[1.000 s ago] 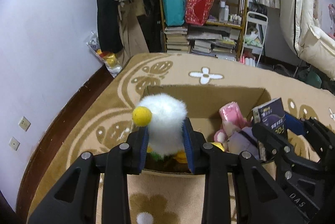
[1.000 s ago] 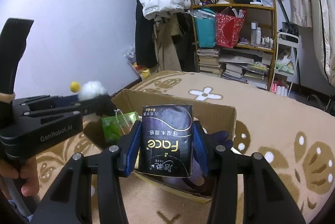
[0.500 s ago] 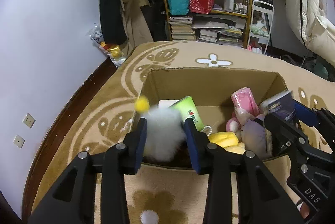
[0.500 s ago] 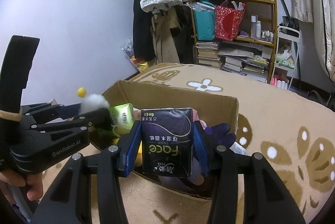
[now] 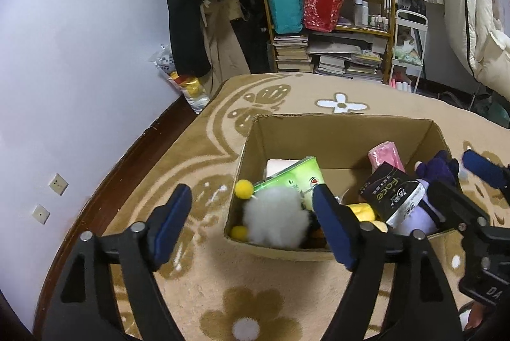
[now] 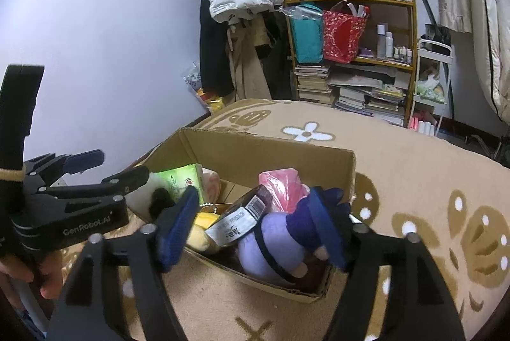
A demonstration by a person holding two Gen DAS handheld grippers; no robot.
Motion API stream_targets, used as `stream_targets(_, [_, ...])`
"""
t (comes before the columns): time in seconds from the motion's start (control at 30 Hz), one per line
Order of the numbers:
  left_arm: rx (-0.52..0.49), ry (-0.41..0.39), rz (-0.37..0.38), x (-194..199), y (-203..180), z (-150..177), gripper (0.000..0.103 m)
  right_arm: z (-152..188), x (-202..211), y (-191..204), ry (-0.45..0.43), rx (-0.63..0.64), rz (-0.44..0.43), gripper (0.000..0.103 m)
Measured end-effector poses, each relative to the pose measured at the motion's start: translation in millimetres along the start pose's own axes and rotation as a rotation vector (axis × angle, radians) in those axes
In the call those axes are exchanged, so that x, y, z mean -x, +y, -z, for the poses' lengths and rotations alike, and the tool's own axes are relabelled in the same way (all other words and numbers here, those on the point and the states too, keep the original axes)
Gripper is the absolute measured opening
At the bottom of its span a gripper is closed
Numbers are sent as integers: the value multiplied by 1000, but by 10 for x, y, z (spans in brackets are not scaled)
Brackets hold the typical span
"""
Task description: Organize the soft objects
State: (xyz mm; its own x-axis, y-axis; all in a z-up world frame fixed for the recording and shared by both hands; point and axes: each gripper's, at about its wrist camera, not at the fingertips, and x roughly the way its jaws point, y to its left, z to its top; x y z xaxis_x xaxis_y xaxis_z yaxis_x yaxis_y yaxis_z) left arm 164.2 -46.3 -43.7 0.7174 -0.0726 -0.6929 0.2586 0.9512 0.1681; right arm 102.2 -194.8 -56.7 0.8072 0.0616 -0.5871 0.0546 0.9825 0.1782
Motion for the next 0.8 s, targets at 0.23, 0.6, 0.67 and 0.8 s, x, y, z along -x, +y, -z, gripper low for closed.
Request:
stream_targets(0.23, [13, -5, -2, 79, 55, 13, 100, -13, 124, -55, -7, -20, 27, 96])
stream_targets(0.6, [21, -77, -37, 486, 47, 111, 102, -1, 416, -122, -32, -72, 32, 103])
stream_targets(0.67, [34, -75, 5, 555, 72, 132, 102, -3, 476, -112, -42, -73, 30, 103])
stream_targets(0.8, [31, -102, -9, 714, 88, 176, 102, 14, 624, -87, -61, -80, 22, 103])
